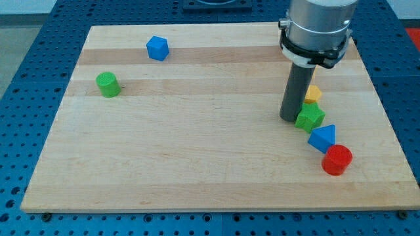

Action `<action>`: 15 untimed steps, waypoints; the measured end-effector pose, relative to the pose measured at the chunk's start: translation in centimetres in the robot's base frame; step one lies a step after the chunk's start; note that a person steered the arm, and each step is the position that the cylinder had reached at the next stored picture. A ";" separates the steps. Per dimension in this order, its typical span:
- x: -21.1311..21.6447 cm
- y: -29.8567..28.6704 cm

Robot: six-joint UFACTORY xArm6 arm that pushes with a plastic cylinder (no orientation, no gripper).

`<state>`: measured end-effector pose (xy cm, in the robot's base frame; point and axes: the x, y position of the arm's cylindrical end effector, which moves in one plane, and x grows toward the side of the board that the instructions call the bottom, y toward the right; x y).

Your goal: Push the green circle in the middle of the yellow blocks

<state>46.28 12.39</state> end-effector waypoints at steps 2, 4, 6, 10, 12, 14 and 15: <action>0.0 -12.6; 0.0 -33.6; -2.7 -42.8; -8.9 -33.7; -8.3 -30.3; -7.1 -30.6; -4.9 -32.5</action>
<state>41.34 -20.10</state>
